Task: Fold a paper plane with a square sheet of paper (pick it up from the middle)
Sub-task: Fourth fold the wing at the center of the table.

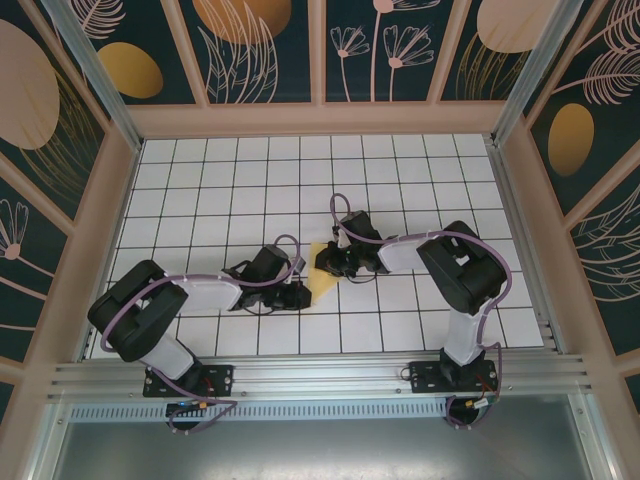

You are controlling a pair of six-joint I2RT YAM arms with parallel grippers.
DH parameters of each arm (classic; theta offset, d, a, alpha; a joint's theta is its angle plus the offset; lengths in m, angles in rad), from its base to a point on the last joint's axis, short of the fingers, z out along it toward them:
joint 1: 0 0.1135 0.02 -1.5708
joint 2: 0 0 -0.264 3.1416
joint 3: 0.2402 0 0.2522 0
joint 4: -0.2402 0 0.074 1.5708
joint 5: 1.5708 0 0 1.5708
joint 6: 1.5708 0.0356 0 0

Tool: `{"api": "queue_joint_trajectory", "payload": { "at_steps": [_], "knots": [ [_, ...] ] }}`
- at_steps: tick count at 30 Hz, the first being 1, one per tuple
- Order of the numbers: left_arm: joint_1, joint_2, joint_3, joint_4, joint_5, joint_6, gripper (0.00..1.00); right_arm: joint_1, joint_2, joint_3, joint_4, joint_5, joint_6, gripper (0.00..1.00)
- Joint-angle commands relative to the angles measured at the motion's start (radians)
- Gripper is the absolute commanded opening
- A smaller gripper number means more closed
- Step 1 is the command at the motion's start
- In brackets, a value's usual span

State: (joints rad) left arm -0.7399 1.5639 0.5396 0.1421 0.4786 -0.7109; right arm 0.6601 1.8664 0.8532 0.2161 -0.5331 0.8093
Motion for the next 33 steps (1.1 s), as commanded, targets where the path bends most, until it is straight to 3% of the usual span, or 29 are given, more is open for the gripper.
{"api": "queue_joint_trajectory", "payload": {
  "at_steps": [1, 6, 12, 20, 33],
  "knots": [
    [-0.009, -0.02, -0.022, -0.258, -0.029, 0.051, 0.15, 0.001, 0.047, 0.003, -0.061, 0.076, -0.025, 0.14],
    [-0.009, -0.089, -0.021, -0.274, 0.021, 0.079, 0.14, 0.003, 0.047, 0.007, -0.059, 0.074, -0.024, 0.14],
    [-0.006, -0.18, 0.069, -0.233, -0.032, 0.044, 0.15, 0.004, 0.043, 0.012, -0.06, 0.073, -0.024, 0.14],
    [-0.003, -0.063, 0.176, -0.057, -0.066, -0.006, 0.14, 0.006, 0.039, 0.015, -0.057, 0.069, -0.021, 0.15],
    [-0.002, 0.082, 0.112, 0.03, -0.079, 0.022, 0.13, 0.004, 0.036, 0.019, -0.055, 0.058, -0.02, 0.15]
  ]
}}
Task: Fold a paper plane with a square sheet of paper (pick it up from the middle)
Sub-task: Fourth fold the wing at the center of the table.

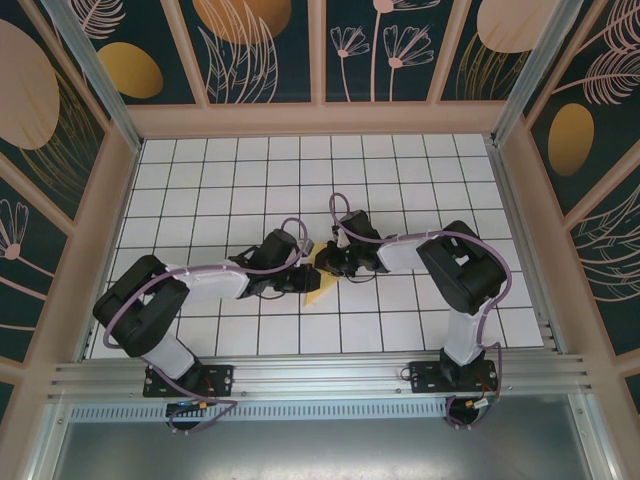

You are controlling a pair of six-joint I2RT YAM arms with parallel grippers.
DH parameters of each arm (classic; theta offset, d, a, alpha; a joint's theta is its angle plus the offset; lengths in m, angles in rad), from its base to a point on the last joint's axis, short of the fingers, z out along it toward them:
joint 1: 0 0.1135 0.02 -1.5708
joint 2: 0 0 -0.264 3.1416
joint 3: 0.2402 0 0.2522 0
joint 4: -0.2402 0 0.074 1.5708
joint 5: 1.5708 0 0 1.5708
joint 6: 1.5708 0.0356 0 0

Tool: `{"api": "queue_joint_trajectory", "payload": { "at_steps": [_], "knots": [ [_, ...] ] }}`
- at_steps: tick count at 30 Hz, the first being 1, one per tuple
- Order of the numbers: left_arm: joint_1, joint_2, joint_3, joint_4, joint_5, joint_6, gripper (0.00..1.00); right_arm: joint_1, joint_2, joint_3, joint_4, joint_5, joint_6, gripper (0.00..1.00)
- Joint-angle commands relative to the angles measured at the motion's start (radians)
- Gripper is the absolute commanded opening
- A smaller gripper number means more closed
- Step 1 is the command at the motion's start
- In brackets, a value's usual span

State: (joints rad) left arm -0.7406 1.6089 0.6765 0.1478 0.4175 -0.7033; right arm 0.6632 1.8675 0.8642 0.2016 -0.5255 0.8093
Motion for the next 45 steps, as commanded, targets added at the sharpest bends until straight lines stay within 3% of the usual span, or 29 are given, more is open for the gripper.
{"api": "queue_joint_trajectory", "payload": {
  "at_steps": [1, 9, 16, 19, 25, 32, 38, 45],
  "knots": [
    [-0.002, 0.048, -0.032, 0.015, -0.03, 0.014, 0.13, 0.001, 0.033, 0.01, -0.041, 0.048, -0.021, 0.15],
    [-0.001, 0.064, -0.119, 0.012, -0.061, -0.003, 0.09, -0.015, -0.035, 0.026, -0.066, 0.054, -0.038, 0.16],
    [0.0, 0.065, -0.132, -0.004, -0.079, 0.0, 0.08, -0.042, -0.216, -0.009, -0.154, 0.191, -0.047, 0.2],
    [-0.001, 0.069, -0.129, -0.002, -0.076, 0.001, 0.08, -0.046, -0.246, -0.037, -0.141, 0.161, -0.052, 0.19],
    [-0.001, 0.072, -0.116, -0.01, -0.075, 0.003, 0.08, 0.018, -0.154, -0.008, -0.09, 0.047, -0.053, 0.15],
    [-0.001, 0.078, -0.112, -0.02, -0.07, 0.007, 0.06, 0.044, -0.049, 0.005, -0.025, 0.022, -0.023, 0.14],
    [-0.001, 0.084, -0.122, -0.051, -0.074, 0.018, 0.0, 0.0, 0.002, 0.011, -0.019, 0.047, -0.024, 0.14],
    [-0.001, 0.082, -0.155, -0.067, -0.082, 0.023, 0.0, -0.064, 0.044, 0.054, -0.035, 0.048, -0.048, 0.15]
  ]
}}
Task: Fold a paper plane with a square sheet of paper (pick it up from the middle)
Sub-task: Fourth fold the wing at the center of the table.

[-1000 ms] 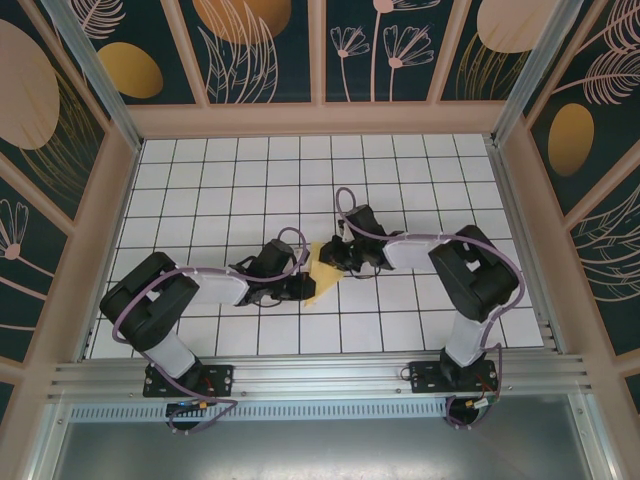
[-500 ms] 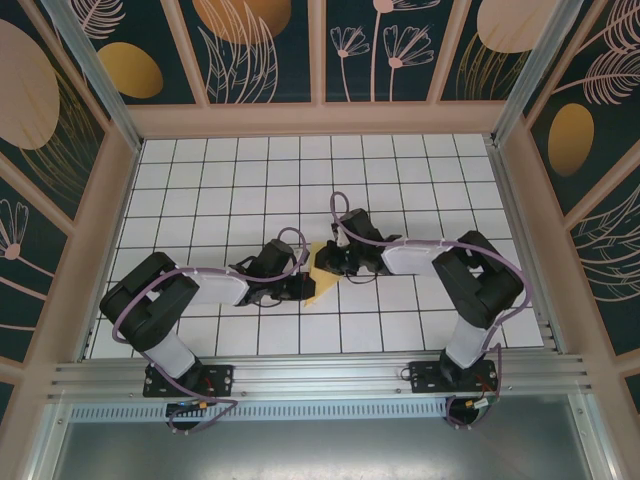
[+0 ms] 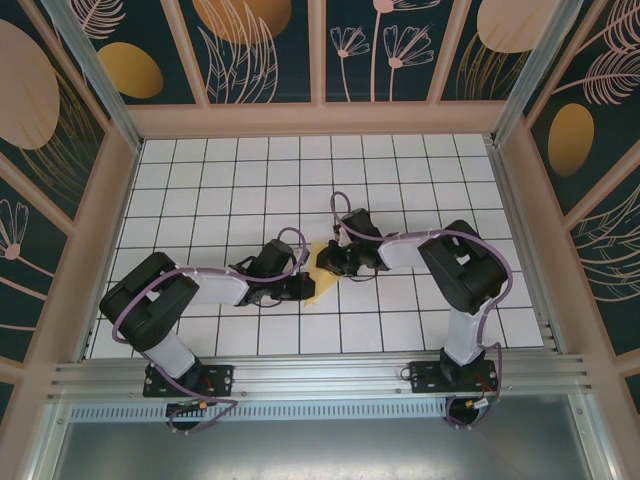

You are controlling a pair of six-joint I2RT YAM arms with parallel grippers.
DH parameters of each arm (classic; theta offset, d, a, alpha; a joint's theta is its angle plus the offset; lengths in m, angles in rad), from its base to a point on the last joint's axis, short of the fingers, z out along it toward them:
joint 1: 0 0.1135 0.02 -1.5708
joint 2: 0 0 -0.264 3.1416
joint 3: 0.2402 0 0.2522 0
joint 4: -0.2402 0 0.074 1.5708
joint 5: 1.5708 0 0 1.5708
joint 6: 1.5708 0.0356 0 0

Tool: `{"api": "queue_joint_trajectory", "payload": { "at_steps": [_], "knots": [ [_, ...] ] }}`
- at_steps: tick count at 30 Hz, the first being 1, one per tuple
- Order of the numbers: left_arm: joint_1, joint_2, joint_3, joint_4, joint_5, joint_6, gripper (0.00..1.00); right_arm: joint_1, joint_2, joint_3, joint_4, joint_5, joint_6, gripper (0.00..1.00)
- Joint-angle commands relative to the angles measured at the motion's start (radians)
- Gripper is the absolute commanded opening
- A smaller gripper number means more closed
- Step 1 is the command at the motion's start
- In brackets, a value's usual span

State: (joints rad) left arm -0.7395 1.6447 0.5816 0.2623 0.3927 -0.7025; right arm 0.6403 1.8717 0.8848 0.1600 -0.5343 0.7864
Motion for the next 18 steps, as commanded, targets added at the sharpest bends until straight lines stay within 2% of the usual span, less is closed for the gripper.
{"api": "queue_joint_trajectory", "payload": {
  "at_steps": [1, 10, 18],
  "knots": [
    [-0.002, 0.048, -0.062, -0.182, -0.057, 0.025, 0.0, -0.052, 0.045, 0.041, 0.003, 0.056, -0.03, 0.15],
    [-0.003, 0.061, -0.078, -0.191, -0.06, 0.032, 0.0, -0.159, 0.108, 0.119, -0.04, 0.024, -0.086, 0.15],
    [-0.002, 0.058, -0.074, -0.187, -0.06, 0.023, 0.0, -0.208, 0.139, 0.191, -0.1, 0.044, -0.119, 0.16]
  ]
}}
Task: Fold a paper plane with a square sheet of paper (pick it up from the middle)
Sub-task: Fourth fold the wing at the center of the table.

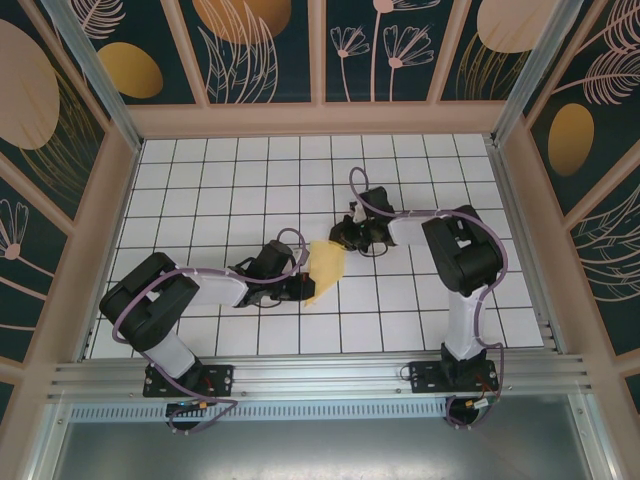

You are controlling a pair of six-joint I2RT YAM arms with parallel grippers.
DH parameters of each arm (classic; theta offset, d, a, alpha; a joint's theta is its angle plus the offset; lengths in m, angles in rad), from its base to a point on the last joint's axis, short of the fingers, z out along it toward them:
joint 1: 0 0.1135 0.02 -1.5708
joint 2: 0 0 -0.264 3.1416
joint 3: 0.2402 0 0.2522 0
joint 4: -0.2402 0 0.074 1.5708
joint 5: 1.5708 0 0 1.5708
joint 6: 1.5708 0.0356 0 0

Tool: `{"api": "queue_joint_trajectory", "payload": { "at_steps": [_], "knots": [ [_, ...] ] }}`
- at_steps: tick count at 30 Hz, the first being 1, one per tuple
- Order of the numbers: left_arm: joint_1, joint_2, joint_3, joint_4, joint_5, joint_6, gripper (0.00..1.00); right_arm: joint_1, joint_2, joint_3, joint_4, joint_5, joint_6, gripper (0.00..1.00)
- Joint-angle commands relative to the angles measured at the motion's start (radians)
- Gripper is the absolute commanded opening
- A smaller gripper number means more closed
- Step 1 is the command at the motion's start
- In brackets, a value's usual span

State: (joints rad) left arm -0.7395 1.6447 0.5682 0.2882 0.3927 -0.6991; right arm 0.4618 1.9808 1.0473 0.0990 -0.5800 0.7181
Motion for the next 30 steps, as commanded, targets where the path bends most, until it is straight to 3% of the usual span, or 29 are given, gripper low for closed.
{"api": "queue_joint_trajectory", "payload": {
  "at_steps": [1, 9, 15, 22, 30],
  "knots": [
    [-0.002, 0.057, -0.059, -0.212, -0.06, 0.018, 0.0, -0.032, 0.021, 0.032, -0.041, 0.087, -0.054, 0.16],
    [-0.002, 0.057, -0.048, -0.213, -0.06, 0.014, 0.0, -0.067, -0.112, 0.042, -0.103, 0.103, -0.106, 0.18],
    [-0.002, 0.056, -0.031, -0.218, -0.064, 0.01, 0.0, -0.01, -0.227, -0.05, -0.07, 0.071, -0.095, 0.2],
    [-0.003, 0.051, -0.019, -0.225, -0.072, 0.012, 0.0, 0.159, -0.173, -0.1, -0.02, 0.098, -0.044, 0.19],
    [-0.003, 0.04, -0.028, -0.224, -0.077, 0.013, 0.0, 0.167, -0.103, -0.138, 0.014, 0.126, -0.027, 0.18]
  ]
}}
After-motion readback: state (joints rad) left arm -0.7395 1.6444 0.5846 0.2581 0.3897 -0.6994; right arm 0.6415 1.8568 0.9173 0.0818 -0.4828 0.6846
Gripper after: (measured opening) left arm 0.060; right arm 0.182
